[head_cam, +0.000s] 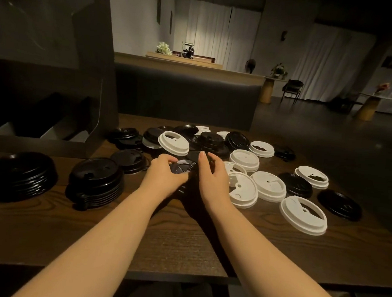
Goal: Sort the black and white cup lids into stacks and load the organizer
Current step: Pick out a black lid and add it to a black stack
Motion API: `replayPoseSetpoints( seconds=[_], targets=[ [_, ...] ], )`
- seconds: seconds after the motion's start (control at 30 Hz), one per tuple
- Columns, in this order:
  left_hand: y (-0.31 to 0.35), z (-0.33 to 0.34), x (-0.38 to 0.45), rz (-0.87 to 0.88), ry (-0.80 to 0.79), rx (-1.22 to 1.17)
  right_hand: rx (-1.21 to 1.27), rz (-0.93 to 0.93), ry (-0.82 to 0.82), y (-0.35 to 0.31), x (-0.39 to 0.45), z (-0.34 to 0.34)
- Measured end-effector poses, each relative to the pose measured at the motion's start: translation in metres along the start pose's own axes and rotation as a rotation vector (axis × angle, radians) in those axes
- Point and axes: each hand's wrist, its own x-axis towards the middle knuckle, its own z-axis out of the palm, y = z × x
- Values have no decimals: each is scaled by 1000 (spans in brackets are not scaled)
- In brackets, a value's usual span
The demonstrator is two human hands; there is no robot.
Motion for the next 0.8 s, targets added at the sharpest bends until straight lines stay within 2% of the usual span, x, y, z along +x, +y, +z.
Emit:
replayPoseSetpoints(
  seconds=[0.07,0.17,0.3,0.4,0.5,0.67,0.8],
  targets=[
    [-1,0,-1,-42,22,-148,17,-3,0,1,-1,0],
    [-4,2,-1,-118,-75,-284,10,-17,21,2,0,-3],
    [-4,3,-5,-198,-126,-512,-56,-62,83,2,-1,-6],
    [2,1,-7,-225,-170,-666,-187,-81,-11,4,-2,-4],
    [1,-1,-2,-250,-148,-715,-159,8,-130,0,-4,-3],
    [-3,0,0,-117,-57,-695,-95,-13,-80,0,-4,-4],
    [-3,-3,0,-73,13,-798,0,73,-11,2,0,-7]
  ],
)
